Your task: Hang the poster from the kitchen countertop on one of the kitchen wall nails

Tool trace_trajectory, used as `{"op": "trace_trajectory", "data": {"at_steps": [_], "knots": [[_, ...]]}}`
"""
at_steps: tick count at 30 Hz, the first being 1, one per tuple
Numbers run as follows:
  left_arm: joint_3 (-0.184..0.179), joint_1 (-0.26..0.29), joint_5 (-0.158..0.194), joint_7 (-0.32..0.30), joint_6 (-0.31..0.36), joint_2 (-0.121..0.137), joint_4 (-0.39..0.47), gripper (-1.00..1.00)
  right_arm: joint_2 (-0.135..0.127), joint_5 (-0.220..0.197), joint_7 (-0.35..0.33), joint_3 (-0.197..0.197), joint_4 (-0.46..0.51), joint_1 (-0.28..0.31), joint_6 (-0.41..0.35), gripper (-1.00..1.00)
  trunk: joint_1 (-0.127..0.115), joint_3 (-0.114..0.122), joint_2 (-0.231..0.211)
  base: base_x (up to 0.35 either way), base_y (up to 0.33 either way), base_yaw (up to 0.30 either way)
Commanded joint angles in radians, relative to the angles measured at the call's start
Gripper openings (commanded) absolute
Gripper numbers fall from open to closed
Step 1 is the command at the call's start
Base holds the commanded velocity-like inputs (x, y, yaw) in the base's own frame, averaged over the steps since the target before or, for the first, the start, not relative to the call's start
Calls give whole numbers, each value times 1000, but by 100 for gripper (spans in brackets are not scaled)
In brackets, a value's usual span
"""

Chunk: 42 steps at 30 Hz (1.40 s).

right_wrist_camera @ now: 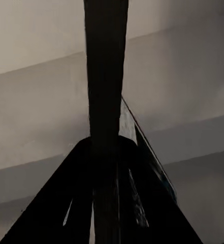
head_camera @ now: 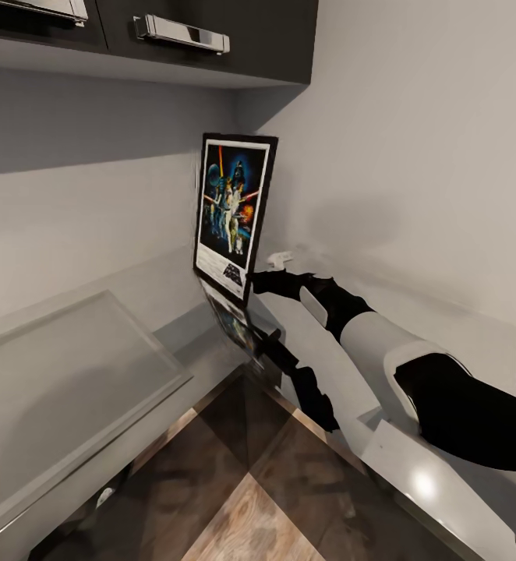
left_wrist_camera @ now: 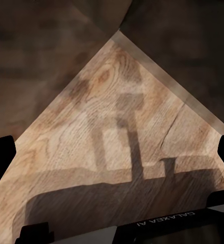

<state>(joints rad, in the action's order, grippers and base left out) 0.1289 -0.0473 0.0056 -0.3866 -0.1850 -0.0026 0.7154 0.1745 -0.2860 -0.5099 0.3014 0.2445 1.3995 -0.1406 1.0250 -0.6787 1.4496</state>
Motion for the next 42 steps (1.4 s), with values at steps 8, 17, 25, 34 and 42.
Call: {"op": "trace_trajectory", "data": {"at_steps": [8, 17, 25, 34, 42], "knots": [[3, 0, 1, -6, 0, 0, 1, 100, 0, -15, -1, 5, 1, 1, -10, -100, 0, -1, 0, 0, 0, 0], [3, 0, 1, -6, 0, 0, 1, 100, 0, -14, 4, 10, 39, 2, -9, -100, 0, -1, 0, 0, 0, 0], [4, 0, 1, -6, 0, 0, 1, 100, 0, -15, 5, 12, 124, 3, -69, -100, 0, -1, 0, 0, 0, 0], [5, 0, 1, -6, 0, 0, 1, 100, 0, -15, 5, 12, 141, 1, -85, -100, 0, -1, 0, -4, 0, 0], [5, 0, 1, -6, -1, 0, 1, 100, 0, -15, 0, 13, 141, 1, -82, -100, 0, -1, 0, -130, 0, 0]]}}
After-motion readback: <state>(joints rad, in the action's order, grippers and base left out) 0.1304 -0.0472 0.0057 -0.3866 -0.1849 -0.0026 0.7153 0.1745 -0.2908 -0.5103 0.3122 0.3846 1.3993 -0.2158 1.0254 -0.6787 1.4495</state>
